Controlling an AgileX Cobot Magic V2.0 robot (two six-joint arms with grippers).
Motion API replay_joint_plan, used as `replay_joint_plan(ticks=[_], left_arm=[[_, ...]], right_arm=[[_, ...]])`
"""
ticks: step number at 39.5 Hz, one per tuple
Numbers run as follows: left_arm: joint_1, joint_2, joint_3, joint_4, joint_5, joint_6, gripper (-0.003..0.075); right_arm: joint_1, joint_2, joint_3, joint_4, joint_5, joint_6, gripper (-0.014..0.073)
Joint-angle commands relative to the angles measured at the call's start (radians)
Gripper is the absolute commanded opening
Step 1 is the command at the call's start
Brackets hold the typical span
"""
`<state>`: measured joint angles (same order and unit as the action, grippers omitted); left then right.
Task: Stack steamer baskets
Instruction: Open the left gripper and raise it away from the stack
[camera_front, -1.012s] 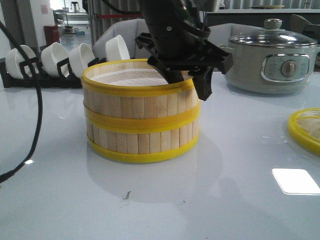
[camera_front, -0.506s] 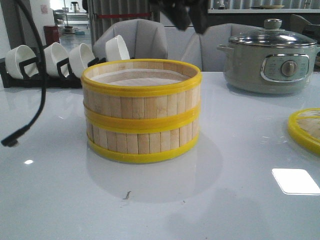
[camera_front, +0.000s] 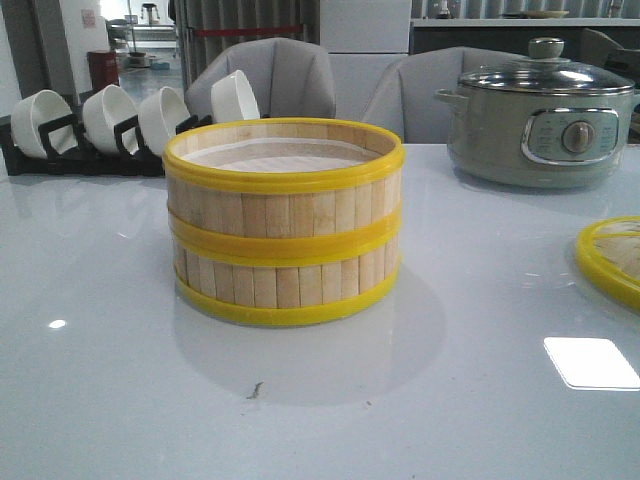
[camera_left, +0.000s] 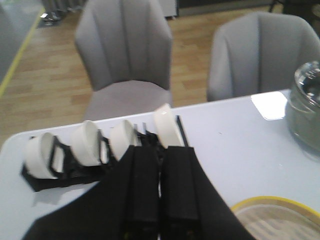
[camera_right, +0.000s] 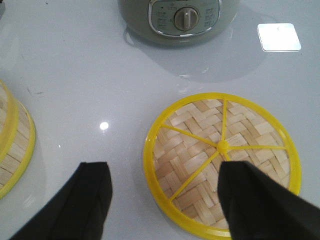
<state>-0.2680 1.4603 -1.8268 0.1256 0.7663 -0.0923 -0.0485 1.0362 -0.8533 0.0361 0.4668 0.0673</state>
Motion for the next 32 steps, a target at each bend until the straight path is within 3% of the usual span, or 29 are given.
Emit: replay_joint_plan(ticks=[1,5,18,32], left_arm=[[0.079,-0.127,0.058,-0.023,-0.094,-0.015,0.0085],[0.123,-0.242,0.208,-0.023,-0.134,-0.040,0.0085],[0.126,-0.646,0.796,-0.045,-0.307,-0.063,0.0085],[0.122,-0.964,1.249,-0.063,-0.452,-0.091,0.0085]], right_arm=[[0.000,-0.011,-0.034,-0.003,-0.071,-0.008,0.0560],[0.000,-0.011,-0.034,-0.001,-0.071,-0.008,0.0560],[0.000,-0.011,-0.034,0.048,-0.042,-0.008,0.0560],[0.000,-0.011,-0.034,0.048,-0.006,-0.008,0.0560]])
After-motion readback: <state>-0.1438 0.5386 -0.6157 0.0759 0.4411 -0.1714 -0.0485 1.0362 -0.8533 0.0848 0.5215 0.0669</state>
